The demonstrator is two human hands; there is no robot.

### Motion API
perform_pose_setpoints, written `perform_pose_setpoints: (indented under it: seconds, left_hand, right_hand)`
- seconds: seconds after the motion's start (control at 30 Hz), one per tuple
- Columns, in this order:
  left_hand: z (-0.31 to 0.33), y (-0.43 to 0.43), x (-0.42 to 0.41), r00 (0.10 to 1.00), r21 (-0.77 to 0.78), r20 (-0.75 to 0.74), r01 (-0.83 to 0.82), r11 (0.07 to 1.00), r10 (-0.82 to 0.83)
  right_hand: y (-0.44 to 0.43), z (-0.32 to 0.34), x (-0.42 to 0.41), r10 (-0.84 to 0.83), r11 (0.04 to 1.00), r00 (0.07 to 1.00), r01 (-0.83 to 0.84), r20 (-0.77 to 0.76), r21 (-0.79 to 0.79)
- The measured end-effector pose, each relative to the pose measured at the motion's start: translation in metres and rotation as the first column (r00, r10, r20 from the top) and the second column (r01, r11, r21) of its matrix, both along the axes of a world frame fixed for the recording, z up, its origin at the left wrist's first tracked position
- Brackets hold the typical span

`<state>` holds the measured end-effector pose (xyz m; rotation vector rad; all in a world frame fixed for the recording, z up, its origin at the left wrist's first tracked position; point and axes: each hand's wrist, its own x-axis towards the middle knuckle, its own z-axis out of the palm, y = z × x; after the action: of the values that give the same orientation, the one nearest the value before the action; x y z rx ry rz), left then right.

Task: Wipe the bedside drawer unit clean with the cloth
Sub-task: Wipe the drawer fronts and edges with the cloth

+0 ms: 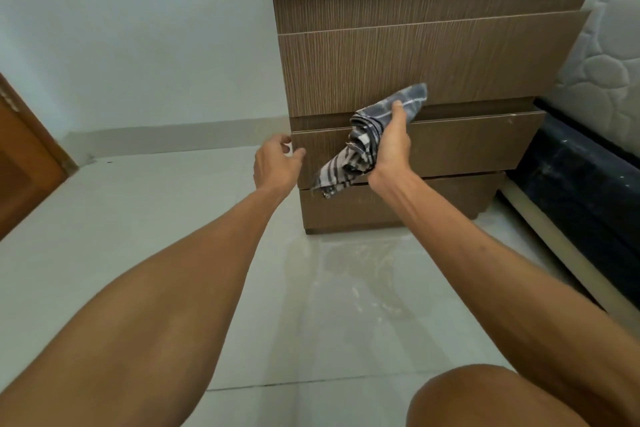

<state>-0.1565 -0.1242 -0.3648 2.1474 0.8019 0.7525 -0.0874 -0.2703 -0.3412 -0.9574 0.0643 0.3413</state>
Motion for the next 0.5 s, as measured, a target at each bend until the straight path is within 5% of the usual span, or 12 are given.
perform_pose_setpoints:
  seconds: [0.17, 0.5]
  left_hand:
    - [-0.009, 0.001, 0.006, 0.998, -0.017, -0.018, -0.052, 0.998, 0.052]
    - [-0.012, 0.009, 0.015, 0.997, -0.027, -0.025, -0.074, 0.997, 0.073]
  right_hand:
    - [0.001, -0.021, -0.001, 0.102, 0.979, 0.991, -0.085, -0.086, 0.185]
    - [-0.022, -0.049, 0.004, 0.198, 0.945, 0.968, -0.145, -0.158, 0.294]
